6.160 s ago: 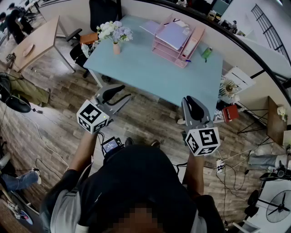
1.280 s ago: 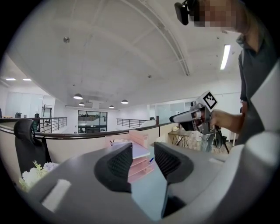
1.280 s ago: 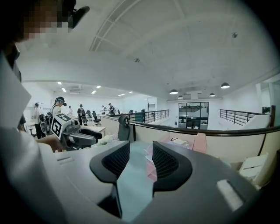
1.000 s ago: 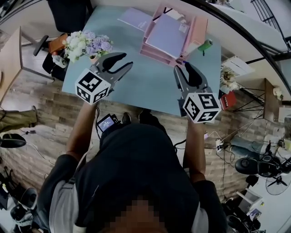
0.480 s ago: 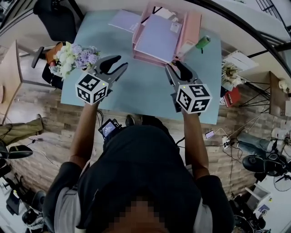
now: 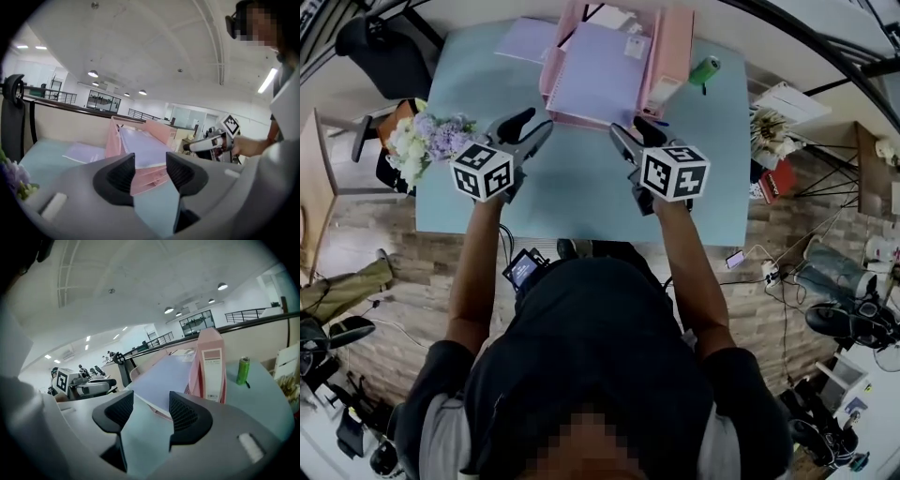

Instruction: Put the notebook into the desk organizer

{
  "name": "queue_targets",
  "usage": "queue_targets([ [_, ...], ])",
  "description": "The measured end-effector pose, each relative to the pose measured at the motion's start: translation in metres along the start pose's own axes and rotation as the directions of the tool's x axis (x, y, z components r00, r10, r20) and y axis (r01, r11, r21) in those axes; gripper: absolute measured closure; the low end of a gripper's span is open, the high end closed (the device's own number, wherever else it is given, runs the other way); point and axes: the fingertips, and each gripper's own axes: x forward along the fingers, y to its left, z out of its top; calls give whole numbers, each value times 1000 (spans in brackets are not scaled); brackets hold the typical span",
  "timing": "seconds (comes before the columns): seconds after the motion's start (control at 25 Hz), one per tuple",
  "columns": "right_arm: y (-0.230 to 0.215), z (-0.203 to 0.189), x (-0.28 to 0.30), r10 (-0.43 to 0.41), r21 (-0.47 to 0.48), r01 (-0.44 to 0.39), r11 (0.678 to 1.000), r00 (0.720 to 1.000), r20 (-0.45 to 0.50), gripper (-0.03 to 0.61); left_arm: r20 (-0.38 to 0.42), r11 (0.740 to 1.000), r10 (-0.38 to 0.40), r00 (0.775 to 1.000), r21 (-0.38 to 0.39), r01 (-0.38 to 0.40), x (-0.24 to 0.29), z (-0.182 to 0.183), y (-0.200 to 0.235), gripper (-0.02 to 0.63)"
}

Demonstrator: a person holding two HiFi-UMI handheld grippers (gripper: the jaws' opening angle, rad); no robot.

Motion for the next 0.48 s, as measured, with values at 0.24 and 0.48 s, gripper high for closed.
queue_targets([
  [0.24,-25,-25,28,5,181,3,983,999,-45,311,-2,987,21,1000,-158,-21,23,-16,25,310],
  [0.48,-38,-29,45,67,351,-62,934,998,-2,287,13,968,-5,1000,-251,8,46,-24,31,268],
])
